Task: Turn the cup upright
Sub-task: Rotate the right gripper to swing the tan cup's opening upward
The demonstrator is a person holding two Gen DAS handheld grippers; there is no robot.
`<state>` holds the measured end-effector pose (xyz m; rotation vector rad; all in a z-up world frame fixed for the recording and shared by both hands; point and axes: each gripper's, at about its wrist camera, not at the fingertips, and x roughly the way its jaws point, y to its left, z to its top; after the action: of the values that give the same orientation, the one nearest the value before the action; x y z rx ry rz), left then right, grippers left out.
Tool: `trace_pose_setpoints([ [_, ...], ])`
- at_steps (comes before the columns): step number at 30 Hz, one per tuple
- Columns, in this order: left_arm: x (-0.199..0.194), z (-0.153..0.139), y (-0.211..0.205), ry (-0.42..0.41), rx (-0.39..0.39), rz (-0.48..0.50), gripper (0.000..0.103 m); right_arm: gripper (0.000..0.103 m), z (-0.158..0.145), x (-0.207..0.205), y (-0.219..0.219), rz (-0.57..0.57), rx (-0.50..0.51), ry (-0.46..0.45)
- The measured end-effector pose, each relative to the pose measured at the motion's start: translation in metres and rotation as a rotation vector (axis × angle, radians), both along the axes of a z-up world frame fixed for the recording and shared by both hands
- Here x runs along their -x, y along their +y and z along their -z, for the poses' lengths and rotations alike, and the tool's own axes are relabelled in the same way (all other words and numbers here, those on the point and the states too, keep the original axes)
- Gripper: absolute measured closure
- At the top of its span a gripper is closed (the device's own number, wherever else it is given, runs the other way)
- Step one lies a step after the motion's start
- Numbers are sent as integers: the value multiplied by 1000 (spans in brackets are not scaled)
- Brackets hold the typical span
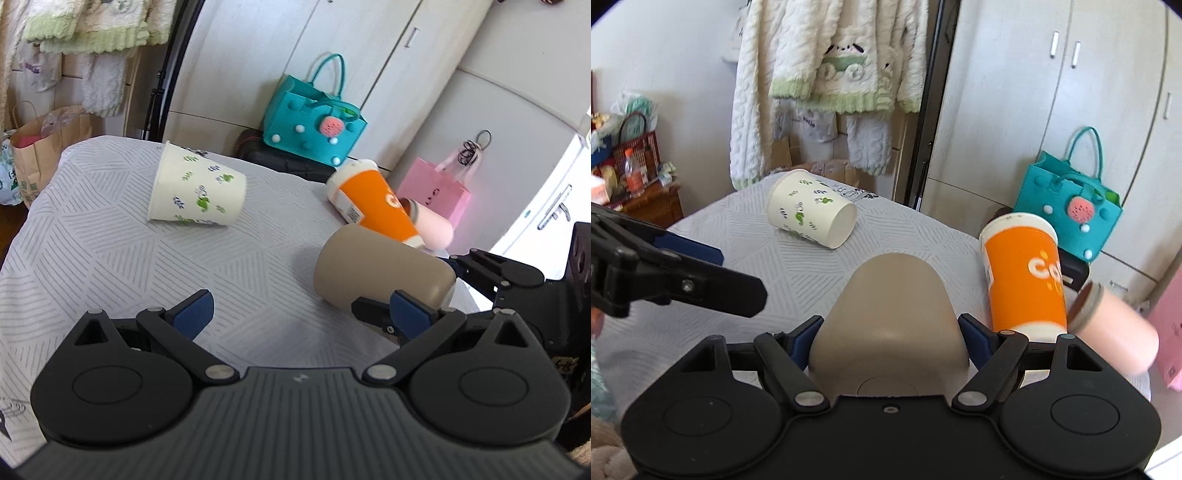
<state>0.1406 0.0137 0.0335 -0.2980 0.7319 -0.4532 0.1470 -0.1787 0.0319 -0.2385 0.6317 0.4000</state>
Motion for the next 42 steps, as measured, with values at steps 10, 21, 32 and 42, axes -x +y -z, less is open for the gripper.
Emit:
trace_pose_setpoints([
  [10,21,-1,-11,42,53,81,0,21,7,37,-13,28,-33,34],
  [21,32,6,-29,72,35,113,0,22,18,47,-30,67,-89,114],
  [32,10,26,-59,216,159,186,0,11,-1,42,-45,-83,-104,173],
  [42,-13,46,-80,308,222,183,3,11,5,6,-63,-157,-202,358],
])
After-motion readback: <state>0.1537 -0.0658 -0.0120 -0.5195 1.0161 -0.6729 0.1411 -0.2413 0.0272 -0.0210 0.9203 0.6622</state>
